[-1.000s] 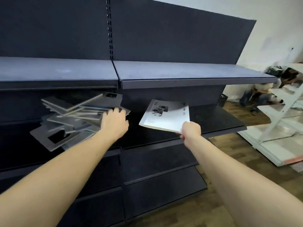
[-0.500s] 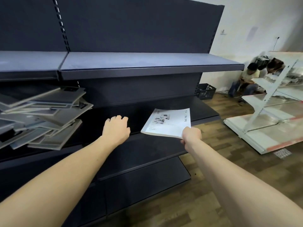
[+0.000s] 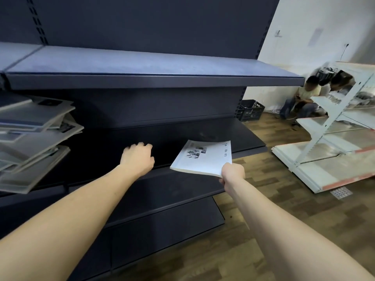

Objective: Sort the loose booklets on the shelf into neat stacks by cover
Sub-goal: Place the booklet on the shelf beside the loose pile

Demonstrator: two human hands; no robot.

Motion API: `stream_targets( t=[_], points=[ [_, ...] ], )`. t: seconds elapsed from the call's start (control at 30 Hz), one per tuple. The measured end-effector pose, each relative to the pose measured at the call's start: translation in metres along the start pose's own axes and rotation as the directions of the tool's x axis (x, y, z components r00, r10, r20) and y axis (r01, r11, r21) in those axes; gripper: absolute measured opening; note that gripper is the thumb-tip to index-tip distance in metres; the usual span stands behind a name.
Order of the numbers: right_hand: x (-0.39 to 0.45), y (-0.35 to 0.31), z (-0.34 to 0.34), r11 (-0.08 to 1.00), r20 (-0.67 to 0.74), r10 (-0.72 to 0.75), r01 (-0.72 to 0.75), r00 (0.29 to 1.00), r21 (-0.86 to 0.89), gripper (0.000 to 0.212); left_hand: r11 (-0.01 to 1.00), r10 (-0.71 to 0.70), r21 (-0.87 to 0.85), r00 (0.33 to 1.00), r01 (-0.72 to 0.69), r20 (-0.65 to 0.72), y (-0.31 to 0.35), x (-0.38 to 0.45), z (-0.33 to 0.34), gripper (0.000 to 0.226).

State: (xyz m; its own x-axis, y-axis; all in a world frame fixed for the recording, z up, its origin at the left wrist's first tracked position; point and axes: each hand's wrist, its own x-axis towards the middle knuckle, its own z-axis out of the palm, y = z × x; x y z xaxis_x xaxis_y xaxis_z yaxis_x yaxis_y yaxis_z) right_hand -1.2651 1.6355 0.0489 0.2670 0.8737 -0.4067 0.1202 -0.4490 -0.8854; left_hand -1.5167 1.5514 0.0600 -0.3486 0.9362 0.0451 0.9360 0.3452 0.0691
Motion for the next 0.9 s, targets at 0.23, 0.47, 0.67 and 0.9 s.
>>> stream_targets(
  t=[0.23,0.47,0.67,0.9],
  points=[
    [0.076,-0.015,0.012,0.995,0.007,0.034,-0.034,0.999,-0.096,0.04,0.99,-0.043,-0.132,0.992,0.059,0.122,0.032,0.06,0.03,0.046],
    [0.147,-0.039,0.023,0.97,0.075,-0.017,0.035,0.997,-0.24,0.029,0.979,-0.062,-0.181,0.98,0.098,0.191,0.054,0.116,0.048,0.045],
    [0.203,-0.055,0.033,0.934,0.101,-0.075,0.105,0.992,-0.34,0.018,0.97,-0.108,-0.189,0.971,0.15,0.214,0.078,0.148,0.057,0.049],
    [0.262,-0.082,0.041,0.891,0.22,-0.122,0.205,0.968,-0.406,0.049,0.954,-0.203,-0.168,0.949,0.247,0.243,0.107,0.171,0.059,0.05]
  ],
)
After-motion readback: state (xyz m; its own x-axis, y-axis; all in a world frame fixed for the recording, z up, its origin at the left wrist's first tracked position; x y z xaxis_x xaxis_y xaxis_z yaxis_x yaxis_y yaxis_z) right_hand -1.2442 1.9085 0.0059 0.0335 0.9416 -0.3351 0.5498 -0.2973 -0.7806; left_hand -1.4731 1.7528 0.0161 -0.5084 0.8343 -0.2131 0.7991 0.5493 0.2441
